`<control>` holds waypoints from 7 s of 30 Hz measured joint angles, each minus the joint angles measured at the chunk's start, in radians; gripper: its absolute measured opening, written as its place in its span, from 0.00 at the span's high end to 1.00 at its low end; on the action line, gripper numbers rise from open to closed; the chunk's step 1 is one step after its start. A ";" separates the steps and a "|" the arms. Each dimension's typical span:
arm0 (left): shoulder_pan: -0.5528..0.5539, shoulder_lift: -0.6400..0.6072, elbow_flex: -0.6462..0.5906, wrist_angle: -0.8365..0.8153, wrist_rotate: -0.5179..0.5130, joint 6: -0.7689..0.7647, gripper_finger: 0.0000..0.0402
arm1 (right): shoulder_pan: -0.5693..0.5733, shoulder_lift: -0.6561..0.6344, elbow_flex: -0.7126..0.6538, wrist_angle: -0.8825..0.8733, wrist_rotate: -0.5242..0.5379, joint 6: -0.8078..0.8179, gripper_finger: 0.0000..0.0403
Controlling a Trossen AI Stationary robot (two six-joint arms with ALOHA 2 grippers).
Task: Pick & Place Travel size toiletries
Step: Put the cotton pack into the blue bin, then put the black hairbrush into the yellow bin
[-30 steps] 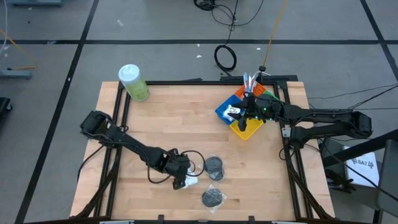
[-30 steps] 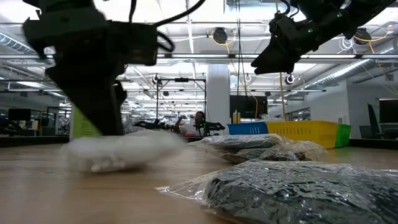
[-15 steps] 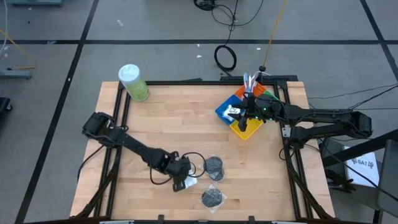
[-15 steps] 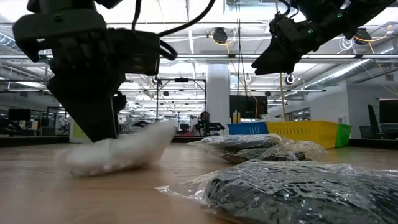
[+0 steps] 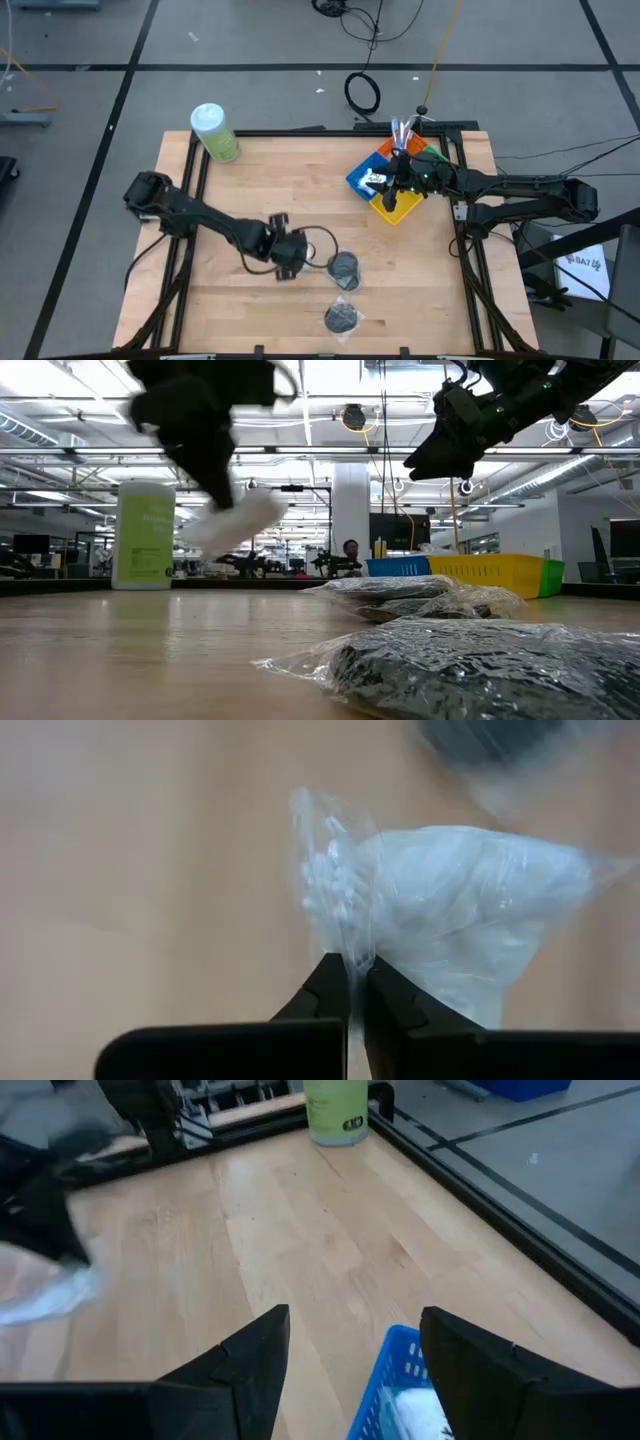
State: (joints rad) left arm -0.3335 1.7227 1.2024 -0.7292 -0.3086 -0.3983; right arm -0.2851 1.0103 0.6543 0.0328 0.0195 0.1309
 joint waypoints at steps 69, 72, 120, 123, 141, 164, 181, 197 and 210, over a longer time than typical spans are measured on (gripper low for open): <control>0.261 -0.144 0.009 0.748 0.101 0.604 0.62 | 0.095 0.496 -0.025 0.766 -0.098 0.119 0.92; 0.261 -0.187 0.009 0.739 0.135 0.561 0.53 | 0.084 0.473 -0.025 0.685 -0.091 0.126 0.89; 0.306 -0.224 -0.278 0.919 0.063 0.339 0.50 | -0.076 0.285 -0.024 -0.060 0.237 -0.038 0.21; 0.309 -0.224 -0.278 0.911 0.063 0.342 0.49 | -0.076 0.237 -0.024 -0.044 0.237 -0.039 0.20; 0.320 -0.224 -0.278 0.904 0.063 0.345 0.51 | -0.134 0.185 -0.024 -0.071 0.232 0.014 0.65; 0.289 -0.223 -0.278 0.828 0.242 0.344 0.52 | -0.078 -0.003 -0.024 0.102 0.031 -0.036 0.69; 0.076 0.009 -0.277 0.837 0.261 0.467 0.55 | -0.068 0.009 -0.024 0.046 0.029 -0.014 0.43; -0.027 0.105 -0.277 0.814 -0.011 0.679 0.52 | -0.065 0.010 -0.024 0.029 0.031 0.043 0.45; -0.072 0.242 -0.276 1.032 -0.085 0.856 0.61 | -0.060 0.010 -0.024 0.021 0.031 0.070 0.45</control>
State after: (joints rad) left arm -0.4058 1.9647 0.9260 0.3032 -0.3934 0.4574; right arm -0.3454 1.0199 0.6304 0.0541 0.0505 0.2012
